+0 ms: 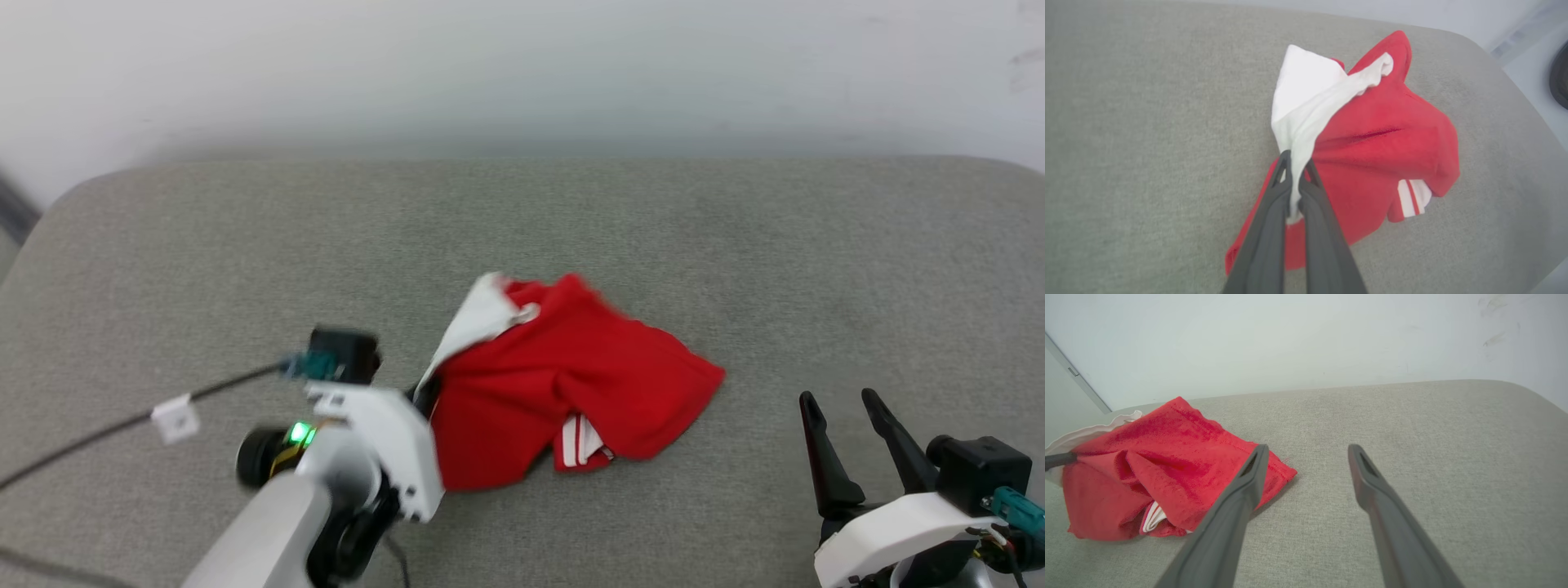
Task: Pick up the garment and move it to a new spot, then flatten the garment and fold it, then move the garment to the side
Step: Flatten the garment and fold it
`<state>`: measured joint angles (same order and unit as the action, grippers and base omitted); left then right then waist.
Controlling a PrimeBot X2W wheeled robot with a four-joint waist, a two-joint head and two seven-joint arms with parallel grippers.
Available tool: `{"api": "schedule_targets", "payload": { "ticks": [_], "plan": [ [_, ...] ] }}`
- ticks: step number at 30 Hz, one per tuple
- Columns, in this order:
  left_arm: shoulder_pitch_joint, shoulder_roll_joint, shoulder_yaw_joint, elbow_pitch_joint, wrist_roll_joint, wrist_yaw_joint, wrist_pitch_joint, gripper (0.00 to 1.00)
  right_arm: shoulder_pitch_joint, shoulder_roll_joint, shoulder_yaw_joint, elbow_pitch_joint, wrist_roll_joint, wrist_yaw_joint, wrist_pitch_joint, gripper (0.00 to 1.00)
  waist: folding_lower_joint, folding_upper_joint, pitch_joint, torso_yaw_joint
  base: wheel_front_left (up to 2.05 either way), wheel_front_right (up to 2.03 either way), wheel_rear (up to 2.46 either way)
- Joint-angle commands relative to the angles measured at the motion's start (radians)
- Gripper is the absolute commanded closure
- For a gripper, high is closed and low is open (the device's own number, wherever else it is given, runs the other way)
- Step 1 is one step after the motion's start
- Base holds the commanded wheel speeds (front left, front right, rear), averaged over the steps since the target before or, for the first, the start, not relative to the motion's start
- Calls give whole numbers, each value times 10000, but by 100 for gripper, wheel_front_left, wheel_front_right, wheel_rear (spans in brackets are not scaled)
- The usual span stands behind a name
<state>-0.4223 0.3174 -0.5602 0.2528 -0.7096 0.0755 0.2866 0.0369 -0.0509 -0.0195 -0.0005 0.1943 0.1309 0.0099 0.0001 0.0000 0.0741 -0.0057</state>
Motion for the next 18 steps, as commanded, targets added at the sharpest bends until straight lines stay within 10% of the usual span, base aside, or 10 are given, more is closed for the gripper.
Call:
{"api": "schedule_targets", "payload": {
  "ticks": [1, 7, 8, 11, 18],
  "plan": [
    [670, 110, 233, -94, -274, 237, -100, 100, 19, 9, 30, -60, -4, -3, 31, 0, -1, 0, -14, 215, 0, 0, 0],
    [2717, 185, 857, -3, -1207, 755, -374, 100, -91, 8, 40, -147, -92, -3, 129, 0, -1, 0, -42, 470, 0, 0, 0],
    [2947, 176, 881, 44, -1311, 789, -404, 85, -98, 9, 49, -165, -109, -3, 143, 0, -1, 0, -52, 493, 0, 0, 0],
    [3344, 159, 886, 109, -1358, 863, -532, 0, -104, 8, 69, -186, -114, -3, 201, 0, -1, 0, -85, 528, 0, 0, 0],
    [3340, 283, 1035, -339, -484, 1148, -2116, 0, 106, 9, 62, -177, -179, -3, 286, 0, -1, 0, -481, 466, 0, 0, 0]
  ]
}}
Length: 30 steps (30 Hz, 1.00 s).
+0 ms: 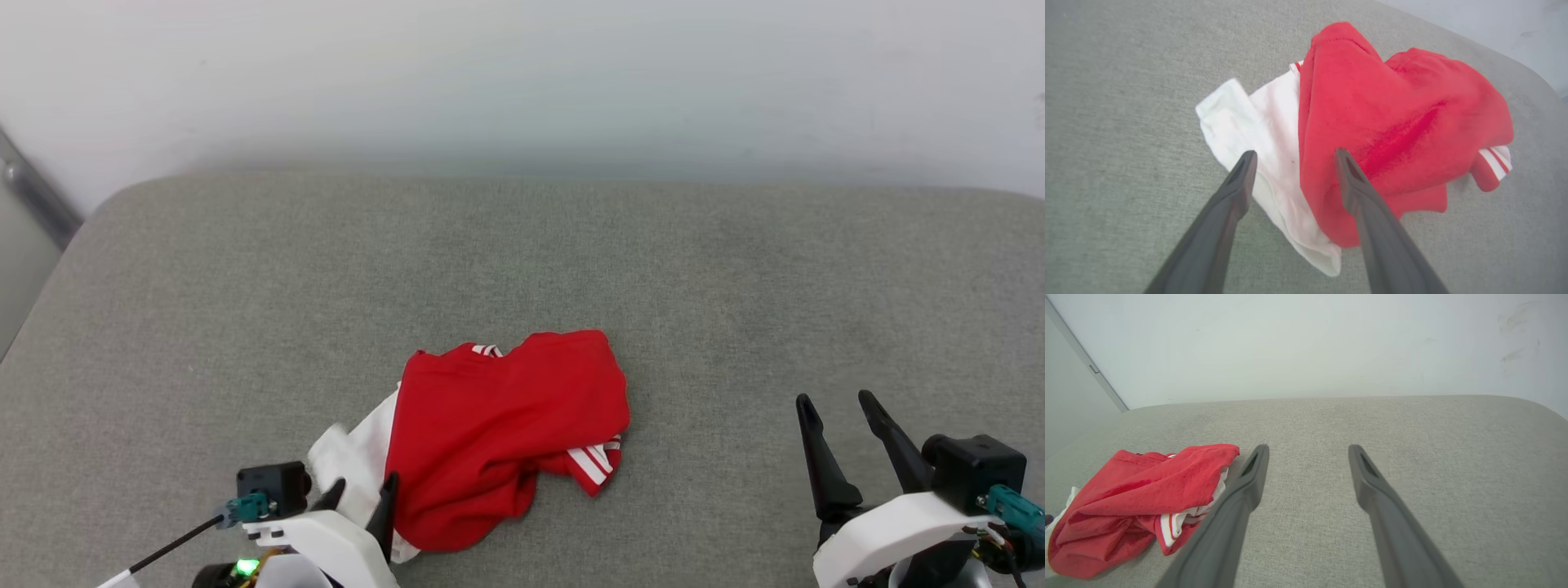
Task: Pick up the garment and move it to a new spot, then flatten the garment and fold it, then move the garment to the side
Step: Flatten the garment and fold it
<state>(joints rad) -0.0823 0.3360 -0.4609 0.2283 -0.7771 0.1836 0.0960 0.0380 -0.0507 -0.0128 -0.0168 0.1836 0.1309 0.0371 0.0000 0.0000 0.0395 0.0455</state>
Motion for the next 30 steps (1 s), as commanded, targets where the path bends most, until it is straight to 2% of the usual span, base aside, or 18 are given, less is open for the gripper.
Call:
{"api": "schedule_targets", "payload": {
  "ticks": [1, 5, 8, 15, 20, 23, 26, 28, 29, 30],
  "plan": [
    [-67, 129, 36, -201, 361, 142, -442, 0, 137, 6, -22, -34, -83, -3, 37, 0, 0, 0, -199, -61, 0, 0, 0],
    [-241, 314, 30, -789, 989, 330, -1183, 0, 281, 6, -56, -94, -92, -3, 102, 0, 0, 0, -485, -146, 0, 0, 0],
    [-539, 435, -136, -1057, 1183, 210, -1009, 0, 337, 6, -97, -169, -101, -3, 161, 0, 0, 0, -553, -168, 0, 0, 0],
    [-1750, 853, -832, -556, 769, -708, 1278, 0, 338, 8, 7, -292, -95, -3, 250, 0, 0, 0, -466, -353, 0, 0, 0],
    [-2487, 1054, -1091, 485, 339, -1051, 2971, 0, 171, 8, 77, -301, 9, -3, 215, 0, 0, 0, -96, -611, 0, 0, 0],
    [-2798, 1087, -1110, 1133, 118, -1133, 3594, 0, 46, 6, 114, -231, 71, -3, 144, 0, 0, 0, 156, -785, 0, 0, 0],
    [-3076, 1004, -1104, 1583, -1, -1325, 3673, 0, -19, 8, 131, -118, 85, -3, 82, 0, 0, 0, 340, -940, 0, 0, 0],
    [-3214, 892, -1129, 1740, 41, -1502, 3450, 87, -75, 8, 114, -50, 117, -3, 31, 0, 0, 0, 414, -1005, 0, 0, 0],
    [-3256, 847, -1164, 1790, 77, -1574, 3352, 100, -107, 8, 92, -24, 122, -3, -4, 0, 0, 0, 442, -1032, 0, 0, 0],
    [-3314, 772, -1190, 1796, 74, -1654, 3231, 100, -130, 8, 68, 1, 122, -3, -15, 0, 0, 0, 458, -1043, 0, 0, 0]
  ]
}}
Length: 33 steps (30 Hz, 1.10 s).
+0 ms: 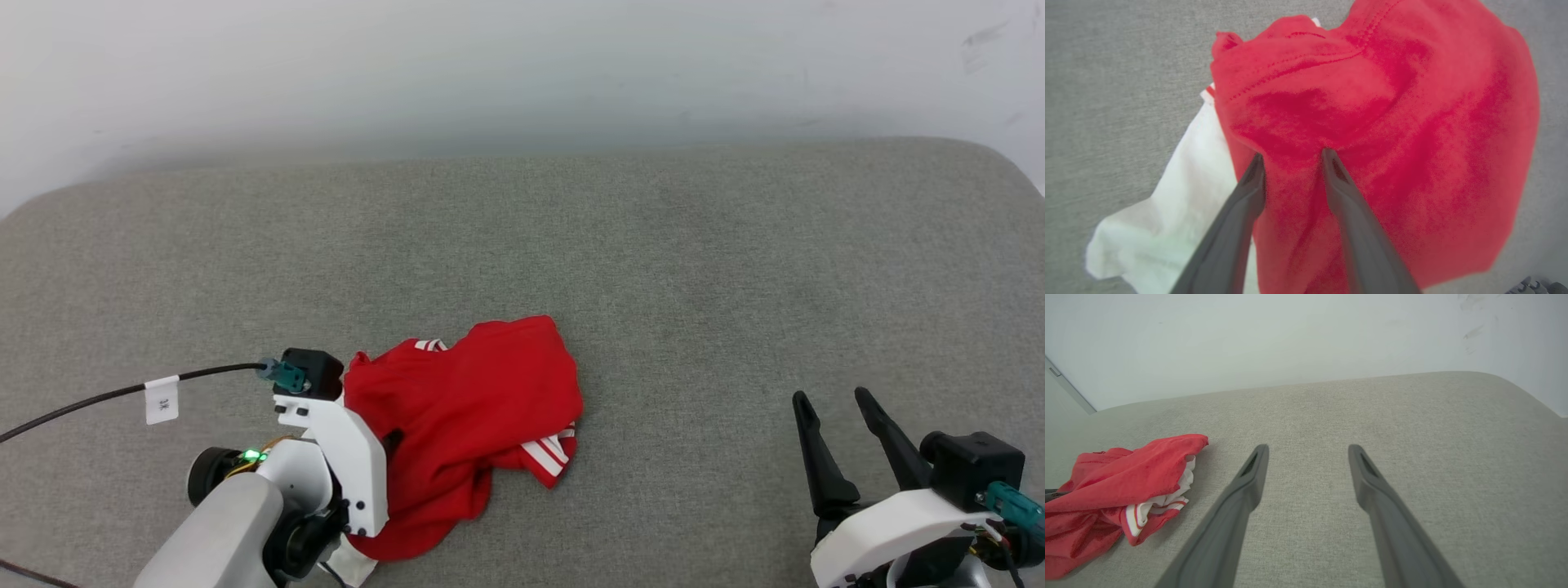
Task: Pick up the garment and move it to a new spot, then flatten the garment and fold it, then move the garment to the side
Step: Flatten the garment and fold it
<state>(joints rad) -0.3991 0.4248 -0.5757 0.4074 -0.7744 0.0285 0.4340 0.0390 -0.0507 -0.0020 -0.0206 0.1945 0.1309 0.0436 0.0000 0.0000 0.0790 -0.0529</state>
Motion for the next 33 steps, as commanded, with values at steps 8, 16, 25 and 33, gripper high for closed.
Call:
{"api": "schedule_targets", "payload": {
  "ticks": [8, 16, 25, 33],
  "plan": [
    [-51, -469, -470, -554, 528, -327, -929, 100, -99, 8, -197, 208, 4, -3, -116, 0, 0, 0, -231, -3, 0, 0, 0],
    [481, -983, -1992, -2478, 1417, -668, -929, 100, 53, 6, -252, 124, -45, -3, -22, 0, 0, 0, -511, 314, 0, 0, 0],
    [1577, -1506, -3771, -2324, 1237, -1181, -2, 100, -10, 8, -185, -26, -60, -3, 29, 0, 0, 0, -302, 426, 0, 0, 0],
    [1597, -1939, -3670, -1885, 1439, -1095, -1293, 0, -4, 6, -224, 30, -94, -3, 56, 0, 0, 0, -378, 545, 0, 0, 0]
  ]
}}
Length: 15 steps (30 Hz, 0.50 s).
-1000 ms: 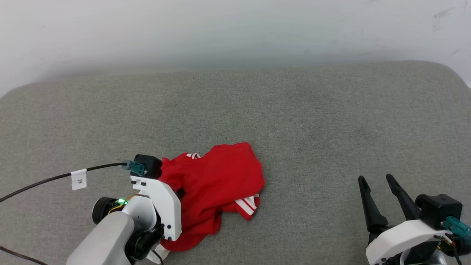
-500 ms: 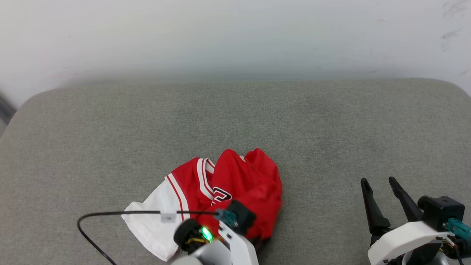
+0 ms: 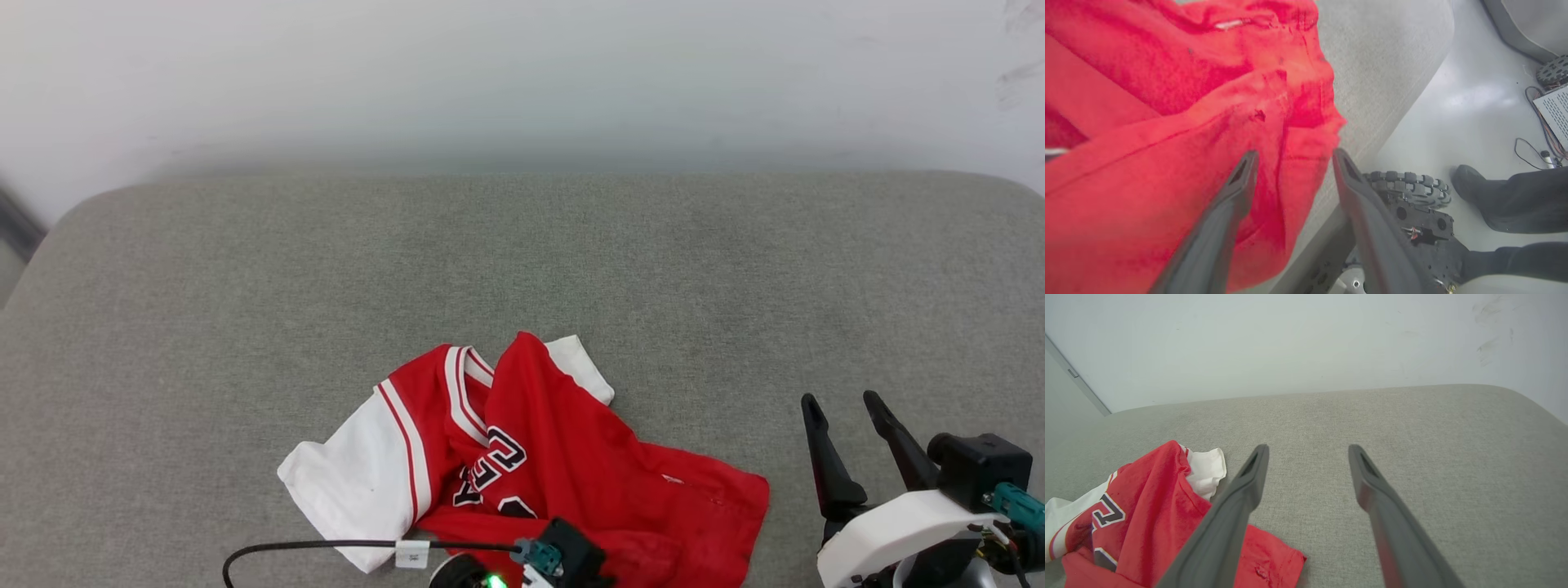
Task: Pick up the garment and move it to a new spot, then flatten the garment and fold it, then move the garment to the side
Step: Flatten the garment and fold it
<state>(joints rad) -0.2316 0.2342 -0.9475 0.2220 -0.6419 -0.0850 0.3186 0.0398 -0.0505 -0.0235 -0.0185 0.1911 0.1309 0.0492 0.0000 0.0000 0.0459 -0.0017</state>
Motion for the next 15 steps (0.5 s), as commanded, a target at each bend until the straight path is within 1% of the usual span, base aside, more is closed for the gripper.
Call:
{"api": "schedule_targets", "payload": {
  "ticks": [1, 2, 5, 7, 11, 15],
  "plan": [
    [-134, -72, 133, -91, 168, 60, -446, 0, 6, 4, -15, 18, -68, -3, 5, 0, 0, 0, -90, 60, 0, 0, 0],
    [-178, -198, 432, -374, 286, 206, -1276, 0, 76, 6, 13, 72, -76, -3, 21, 0, 0, 0, -287, 126, 0, 0, 0],
    [-200, -189, 822, -716, 430, 477, -2064, 0, 174, 4, -24, 83, -79, -3, 47, 0, 0, 0, -500, 221, 0, 0, 0],
    [-269, -122, 1184, -912, 539, 754, -2605, 0, 199, 6, -33, 52, -88, -3, 68, 0, 0, 0, -581, 276, 0, 0, 0],
    [-233, 46, 2019, -1054, 655, 1450, -3551, 0, 232, 4, -59, 12, -99, -3, 103, 0, 0, 0, -679, 334, 0, 0, 0],
    [-58, 369, 3033, -954, 629, 2125, -4531, 0, 230, 4, -95, -37, -171, -3, 128, 0, 0, 0, -756, 366, 0, 0, 0]
  ]
}}
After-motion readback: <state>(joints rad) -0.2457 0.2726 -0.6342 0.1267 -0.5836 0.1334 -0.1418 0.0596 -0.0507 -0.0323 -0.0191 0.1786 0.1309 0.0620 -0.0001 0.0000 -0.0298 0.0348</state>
